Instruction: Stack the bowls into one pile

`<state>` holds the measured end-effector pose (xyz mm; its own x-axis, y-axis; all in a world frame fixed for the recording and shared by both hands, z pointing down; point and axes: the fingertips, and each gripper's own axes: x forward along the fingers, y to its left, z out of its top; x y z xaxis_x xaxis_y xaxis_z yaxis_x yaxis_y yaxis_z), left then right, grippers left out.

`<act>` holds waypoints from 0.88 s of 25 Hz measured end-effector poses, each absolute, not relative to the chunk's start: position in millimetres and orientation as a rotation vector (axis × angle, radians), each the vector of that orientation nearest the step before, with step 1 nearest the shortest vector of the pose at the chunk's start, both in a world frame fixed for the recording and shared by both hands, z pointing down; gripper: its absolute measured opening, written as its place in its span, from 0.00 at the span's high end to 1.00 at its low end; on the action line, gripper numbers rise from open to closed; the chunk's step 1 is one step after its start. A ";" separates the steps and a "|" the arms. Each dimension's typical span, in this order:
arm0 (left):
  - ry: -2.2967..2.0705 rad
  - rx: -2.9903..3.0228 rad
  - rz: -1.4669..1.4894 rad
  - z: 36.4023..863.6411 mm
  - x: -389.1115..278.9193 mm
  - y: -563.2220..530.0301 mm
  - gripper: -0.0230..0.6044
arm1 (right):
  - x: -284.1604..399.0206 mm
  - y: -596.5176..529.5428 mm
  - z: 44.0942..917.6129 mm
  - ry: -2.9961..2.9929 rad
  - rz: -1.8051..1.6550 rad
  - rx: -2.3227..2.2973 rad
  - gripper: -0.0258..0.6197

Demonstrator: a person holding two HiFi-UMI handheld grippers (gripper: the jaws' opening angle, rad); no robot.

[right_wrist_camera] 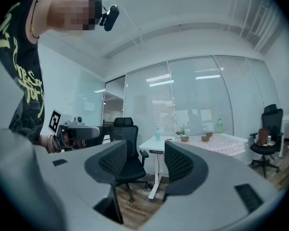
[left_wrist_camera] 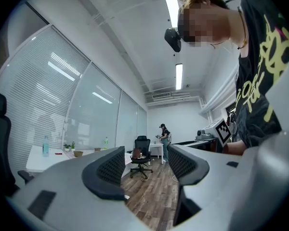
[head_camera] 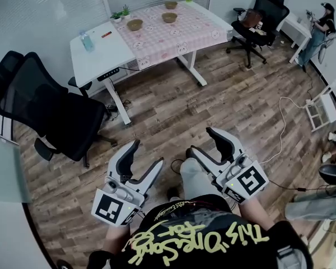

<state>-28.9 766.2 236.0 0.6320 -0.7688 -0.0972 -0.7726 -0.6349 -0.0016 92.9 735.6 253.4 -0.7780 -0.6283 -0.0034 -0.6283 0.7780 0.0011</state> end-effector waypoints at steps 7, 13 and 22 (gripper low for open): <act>1.354 -2.814 0.111 244.5 -44.4 747.4 0.52 | 82.3 711.9 248.9 2.944 0.024 -1.008 0.60; 1.361 -2.795 0.116 241.5 -35.2 705.1 0.52 | 90.0 668.1 253.5 2.947 0.000 -1.009 0.60; 1.322 -2.849 0.134 247.0 -11.3 615.2 0.52 | 106.1 578.4 257.1 2.944 -0.016 -1.022 0.60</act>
